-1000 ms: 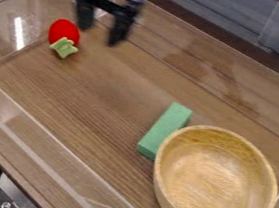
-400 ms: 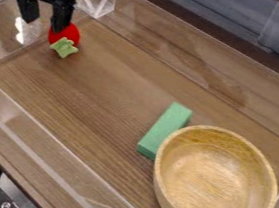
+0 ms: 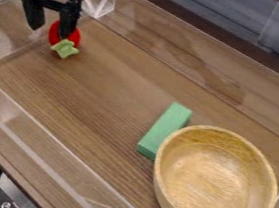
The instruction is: Move the red fruit to the right
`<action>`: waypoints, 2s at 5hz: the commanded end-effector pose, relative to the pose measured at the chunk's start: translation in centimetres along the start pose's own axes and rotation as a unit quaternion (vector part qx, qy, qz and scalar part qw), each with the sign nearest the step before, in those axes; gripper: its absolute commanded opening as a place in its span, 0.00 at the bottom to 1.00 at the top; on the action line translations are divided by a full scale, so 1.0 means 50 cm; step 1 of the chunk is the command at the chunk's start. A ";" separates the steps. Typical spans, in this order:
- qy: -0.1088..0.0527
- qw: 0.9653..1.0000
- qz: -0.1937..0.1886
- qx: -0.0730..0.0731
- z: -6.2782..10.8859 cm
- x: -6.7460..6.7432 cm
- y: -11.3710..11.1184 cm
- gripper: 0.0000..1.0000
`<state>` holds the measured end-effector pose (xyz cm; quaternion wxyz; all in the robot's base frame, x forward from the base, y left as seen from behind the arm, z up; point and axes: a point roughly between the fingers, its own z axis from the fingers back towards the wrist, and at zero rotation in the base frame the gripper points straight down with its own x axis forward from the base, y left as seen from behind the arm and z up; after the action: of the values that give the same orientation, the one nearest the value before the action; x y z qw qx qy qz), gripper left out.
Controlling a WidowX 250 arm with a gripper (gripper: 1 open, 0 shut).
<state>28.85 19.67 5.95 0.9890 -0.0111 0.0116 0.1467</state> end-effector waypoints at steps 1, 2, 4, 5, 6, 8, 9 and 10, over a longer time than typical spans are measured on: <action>-0.032 0.999 -0.003 0.012 0.032 0.032 -0.006 1.00; -0.032 0.999 -0.002 0.014 0.024 0.042 -0.011 1.00; -0.032 0.999 0.006 0.018 0.015 0.060 -0.007 1.00; -0.031 0.999 0.010 0.018 0.010 0.066 -0.002 1.00; -0.029 0.999 0.014 0.019 0.004 0.071 0.003 1.00; -0.027 0.999 0.022 0.018 -0.005 0.078 0.013 1.00; -0.026 0.999 0.025 0.017 -0.007 0.080 0.017 1.00; -0.024 0.999 0.028 0.016 -0.010 0.079 0.016 1.00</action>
<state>31.88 20.86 3.98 0.9860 -0.0036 0.0118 0.1665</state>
